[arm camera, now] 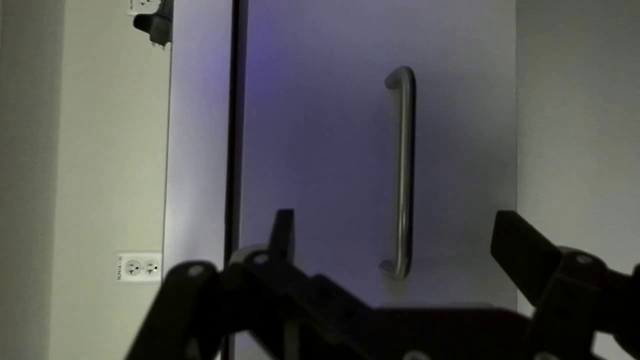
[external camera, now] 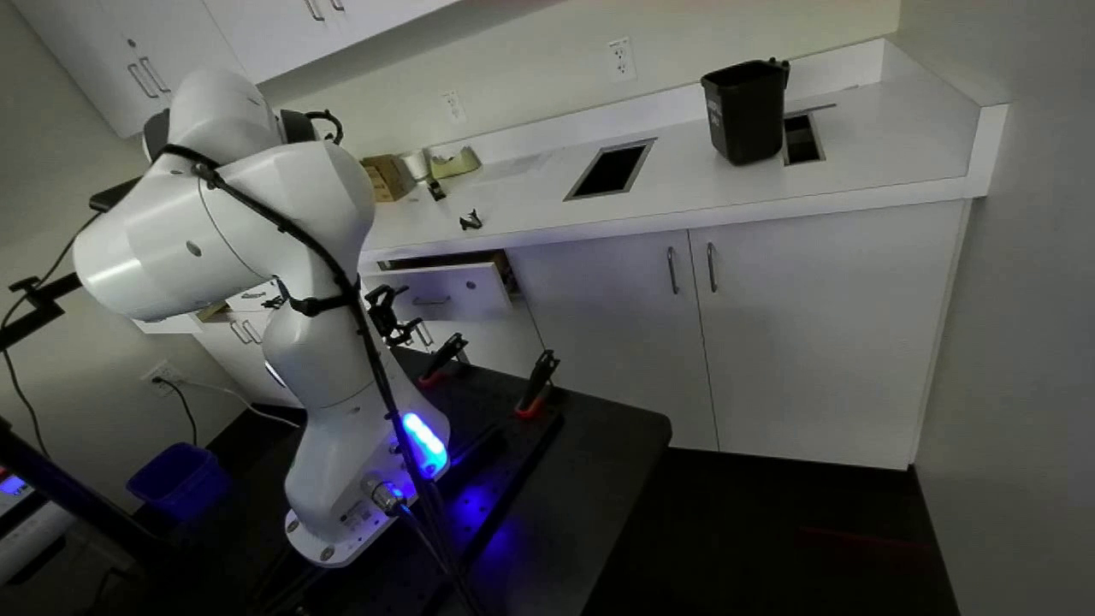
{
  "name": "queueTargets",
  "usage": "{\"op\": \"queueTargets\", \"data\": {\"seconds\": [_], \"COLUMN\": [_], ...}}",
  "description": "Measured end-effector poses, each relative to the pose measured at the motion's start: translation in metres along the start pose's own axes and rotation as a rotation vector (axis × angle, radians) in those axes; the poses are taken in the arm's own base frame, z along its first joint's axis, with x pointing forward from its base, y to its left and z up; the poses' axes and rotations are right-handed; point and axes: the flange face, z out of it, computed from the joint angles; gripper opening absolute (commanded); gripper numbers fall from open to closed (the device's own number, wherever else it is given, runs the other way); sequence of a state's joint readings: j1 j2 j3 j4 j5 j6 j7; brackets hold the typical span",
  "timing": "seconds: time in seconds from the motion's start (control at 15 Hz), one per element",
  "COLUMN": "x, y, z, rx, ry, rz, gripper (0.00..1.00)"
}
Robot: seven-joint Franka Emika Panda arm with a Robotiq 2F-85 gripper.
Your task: Open the drawer
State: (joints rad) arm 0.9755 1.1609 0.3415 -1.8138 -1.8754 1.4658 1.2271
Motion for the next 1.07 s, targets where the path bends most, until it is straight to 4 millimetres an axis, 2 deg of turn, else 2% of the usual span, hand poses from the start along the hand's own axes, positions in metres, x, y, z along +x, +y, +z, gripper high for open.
{"op": "queueTargets", "data": {"seconds": [0.07, 0.13, 0.2, 0.27, 0.8, 0.87, 1.07], "x": [0.0, -0.001, -0.001, 0.0, 0.009, 0.01, 0.013], "y": [-0.004, -0.007, -0.01, -0.013, -0.021, -0.019, -0.015], "z": [0.003, 0.006, 0.008, 0.01, 0.017, 0.018, 0.02], "rx": [-0.003, -0.005, -0.007, -0.009, -0.021, -0.028, -0.05], "ry": [0.0, -0.002, -0.004, -0.005, -0.002, -0.004, -0.011], "rz": [-0.002, -0.004, -0.004, -0.004, 0.011, 0.014, 0.024], "gripper": [1.0, 0.75, 0.74, 0.68, 0.05, 0.0, 0.03]}}
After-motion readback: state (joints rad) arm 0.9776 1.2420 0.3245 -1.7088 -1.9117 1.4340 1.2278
